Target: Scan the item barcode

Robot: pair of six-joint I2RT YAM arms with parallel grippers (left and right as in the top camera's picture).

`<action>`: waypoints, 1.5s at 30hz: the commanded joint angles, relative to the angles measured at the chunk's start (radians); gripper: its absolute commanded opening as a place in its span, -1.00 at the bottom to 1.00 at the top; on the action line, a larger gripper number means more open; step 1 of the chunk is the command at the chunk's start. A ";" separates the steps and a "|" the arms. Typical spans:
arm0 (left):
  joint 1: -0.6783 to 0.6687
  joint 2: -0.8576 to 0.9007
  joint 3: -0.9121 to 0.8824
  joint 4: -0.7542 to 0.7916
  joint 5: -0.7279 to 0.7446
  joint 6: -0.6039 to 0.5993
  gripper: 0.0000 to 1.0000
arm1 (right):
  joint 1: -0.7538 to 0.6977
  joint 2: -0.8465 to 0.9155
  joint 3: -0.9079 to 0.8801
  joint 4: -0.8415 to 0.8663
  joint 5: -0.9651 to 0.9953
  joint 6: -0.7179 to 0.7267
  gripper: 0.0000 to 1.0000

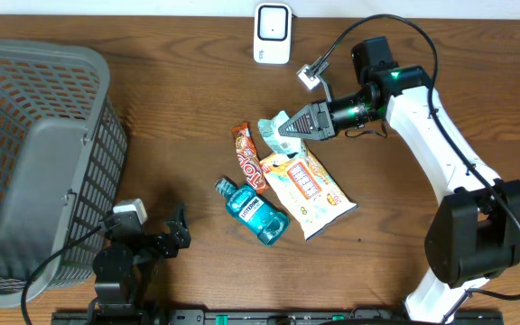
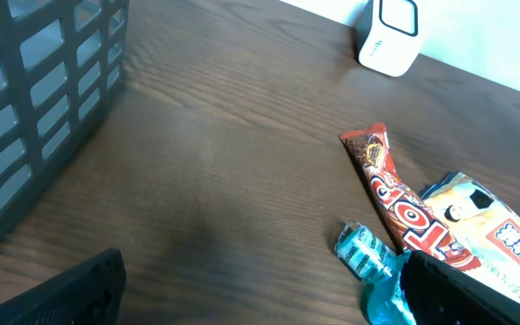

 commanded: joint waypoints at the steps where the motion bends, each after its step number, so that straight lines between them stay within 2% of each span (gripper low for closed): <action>1: -0.002 0.001 -0.014 -0.016 0.012 0.013 0.96 | 0.011 0.003 -0.008 0.007 -0.111 -0.030 -0.97; 11: -0.002 0.001 -0.014 -0.016 0.012 0.013 0.96 | 0.011 0.001 -0.008 0.090 -0.114 -0.029 -0.97; 17: -0.002 0.001 -0.014 -0.016 0.012 0.013 0.96 | 0.006 -0.045 -0.008 0.076 -0.133 -0.029 -0.97; 27: -0.002 0.001 -0.014 -0.016 0.012 0.013 0.96 | -0.016 -0.182 -0.008 -0.108 -0.109 -0.032 -0.97; 34: -0.002 0.001 -0.014 -0.016 0.012 0.013 0.96 | -0.016 -0.257 -0.008 -0.245 -0.103 -0.161 -0.97; 45: -0.002 0.001 -0.014 -0.016 0.012 0.013 0.96 | -0.016 -0.286 -0.008 -0.320 -0.054 -0.160 -0.97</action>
